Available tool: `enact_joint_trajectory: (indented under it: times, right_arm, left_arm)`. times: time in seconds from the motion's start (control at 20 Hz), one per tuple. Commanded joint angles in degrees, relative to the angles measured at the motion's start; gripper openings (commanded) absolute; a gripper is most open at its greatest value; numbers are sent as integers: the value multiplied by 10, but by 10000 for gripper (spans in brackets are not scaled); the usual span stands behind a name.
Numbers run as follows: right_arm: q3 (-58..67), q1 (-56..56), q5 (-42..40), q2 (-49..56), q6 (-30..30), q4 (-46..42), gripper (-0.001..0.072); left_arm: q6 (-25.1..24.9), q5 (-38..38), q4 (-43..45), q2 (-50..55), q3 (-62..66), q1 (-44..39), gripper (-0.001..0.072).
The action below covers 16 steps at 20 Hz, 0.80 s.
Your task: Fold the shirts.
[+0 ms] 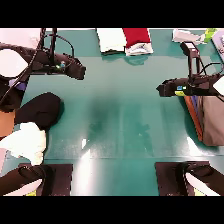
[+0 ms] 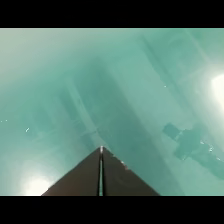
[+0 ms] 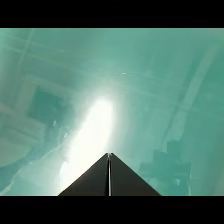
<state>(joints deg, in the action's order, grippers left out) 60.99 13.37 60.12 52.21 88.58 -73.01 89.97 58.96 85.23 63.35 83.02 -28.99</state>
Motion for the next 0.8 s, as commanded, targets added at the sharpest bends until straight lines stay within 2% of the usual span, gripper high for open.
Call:
enact_joint_trajectory:
  times: [0.0, 0.45, 0.6, 0.65, 0.75]
  right_arm:
    - [0, 1, -6, 0, 0, 0, 20]
    - [0, 1, -17, 0, 0, 0, 20]
    - [0, 1, -17, 0, 0, 0, 20]
    - [0, 1, -17, 0, 0, 0, 20]
    - [0, 1, -16, 0, 0, 0, 20]
  left_arm:
    - [0, 0, 0, 0, 0, 0, 27]
    - [0, 0, 0, 0, 0, 0, 27]
    - [-5, -37, 1, 0, 0, 0, 27]
    - [-4, -30, 32, -1, 0, 5, 26]
    - [22, 46, 99, -2, 0, 49, 27]
